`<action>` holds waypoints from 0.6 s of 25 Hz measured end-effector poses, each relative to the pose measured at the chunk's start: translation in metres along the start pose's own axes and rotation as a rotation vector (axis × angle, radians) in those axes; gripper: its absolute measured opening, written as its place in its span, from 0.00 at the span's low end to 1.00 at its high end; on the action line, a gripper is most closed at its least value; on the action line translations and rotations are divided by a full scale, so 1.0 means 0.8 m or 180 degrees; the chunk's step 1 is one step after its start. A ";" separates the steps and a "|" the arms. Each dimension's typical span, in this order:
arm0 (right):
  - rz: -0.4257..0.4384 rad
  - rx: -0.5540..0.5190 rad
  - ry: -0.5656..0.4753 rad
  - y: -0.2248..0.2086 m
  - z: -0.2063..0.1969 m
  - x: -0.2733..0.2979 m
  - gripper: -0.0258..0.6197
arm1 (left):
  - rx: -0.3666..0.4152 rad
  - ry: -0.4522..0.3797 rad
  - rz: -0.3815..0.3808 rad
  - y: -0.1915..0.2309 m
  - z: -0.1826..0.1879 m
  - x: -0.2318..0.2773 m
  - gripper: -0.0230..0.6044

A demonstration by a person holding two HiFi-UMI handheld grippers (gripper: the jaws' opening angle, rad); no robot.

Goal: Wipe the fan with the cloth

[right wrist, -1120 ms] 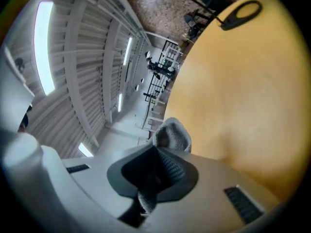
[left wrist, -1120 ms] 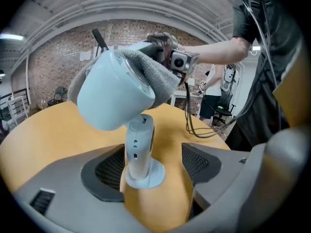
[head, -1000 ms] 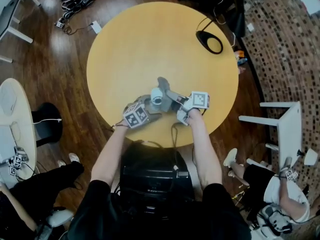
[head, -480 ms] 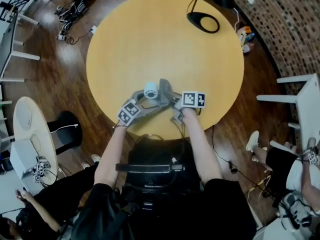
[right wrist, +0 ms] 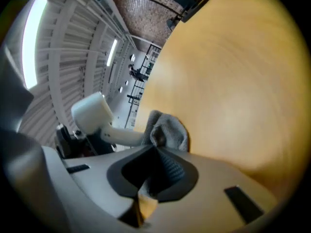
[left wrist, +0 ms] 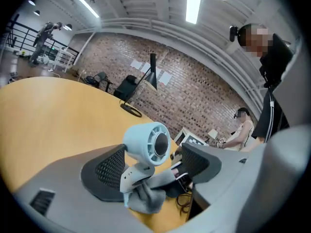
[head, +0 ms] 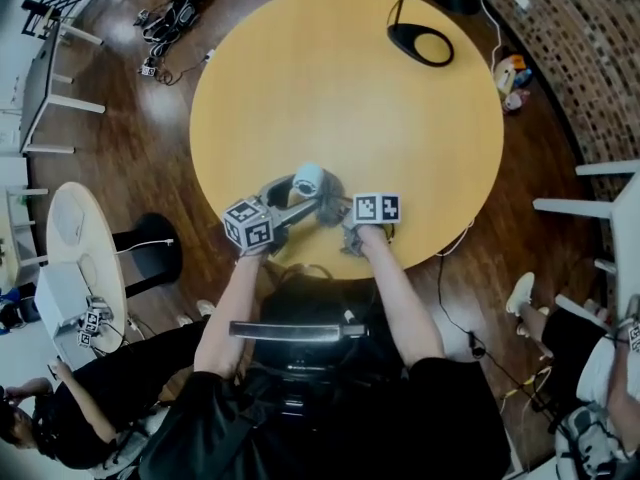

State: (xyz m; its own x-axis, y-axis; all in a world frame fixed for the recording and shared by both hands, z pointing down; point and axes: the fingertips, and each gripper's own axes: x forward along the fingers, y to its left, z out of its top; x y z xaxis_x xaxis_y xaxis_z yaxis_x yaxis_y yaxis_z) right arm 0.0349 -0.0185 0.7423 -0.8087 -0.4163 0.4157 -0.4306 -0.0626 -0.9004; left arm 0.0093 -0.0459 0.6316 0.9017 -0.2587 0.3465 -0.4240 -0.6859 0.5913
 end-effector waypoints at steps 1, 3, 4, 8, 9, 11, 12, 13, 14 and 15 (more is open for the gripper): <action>-0.0104 -0.0041 0.0079 -0.010 -0.005 -0.002 0.08 | -0.0050 -0.0025 0.0069 -0.001 0.003 0.003 0.61; -0.0142 -0.0155 0.0057 -0.012 0.011 -0.017 0.08 | -0.0220 -0.0117 0.0170 -0.004 0.010 0.005 0.61; -0.0113 -0.0283 -0.0030 -0.005 0.032 -0.026 0.08 | -0.0344 -0.0181 0.0198 -0.005 0.012 0.004 0.60; 0.0250 -0.1128 -0.0343 0.070 0.133 -0.052 0.08 | -0.0927 -0.0540 0.0286 -0.012 0.014 -0.010 0.58; 0.0358 -0.1338 -0.0317 0.092 0.150 -0.052 0.08 | -0.1070 -0.0659 0.0317 -0.011 0.016 -0.011 0.58; 0.0482 -0.1669 -0.0086 0.122 0.164 -0.042 0.08 | -0.1330 -0.0919 0.0332 -0.009 0.033 -0.010 0.58; 0.0488 -0.1792 0.0116 0.131 0.162 -0.032 0.08 | -0.1452 -0.1030 0.0331 -0.006 0.042 -0.011 0.58; 0.0475 -0.1899 0.0353 0.137 0.154 -0.021 0.08 | -0.1571 -0.1116 0.0333 -0.001 0.047 -0.013 0.58; 0.0463 -0.1974 0.0589 0.141 0.143 -0.012 0.08 | -0.1685 -0.1185 0.0320 0.003 0.051 -0.015 0.58; 0.0464 -0.1990 0.0791 0.142 0.133 -0.006 0.08 | -0.1792 -0.1250 0.0283 0.005 0.056 -0.015 0.58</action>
State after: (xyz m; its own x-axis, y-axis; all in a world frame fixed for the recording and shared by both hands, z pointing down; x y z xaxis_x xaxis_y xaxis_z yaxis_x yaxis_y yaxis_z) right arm 0.0325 -0.1205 0.6243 -0.9116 -0.1556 0.3804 -0.4005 0.5444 -0.7370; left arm 0.0005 -0.0760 0.5977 0.7802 -0.5976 0.1847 -0.3816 -0.2207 0.8976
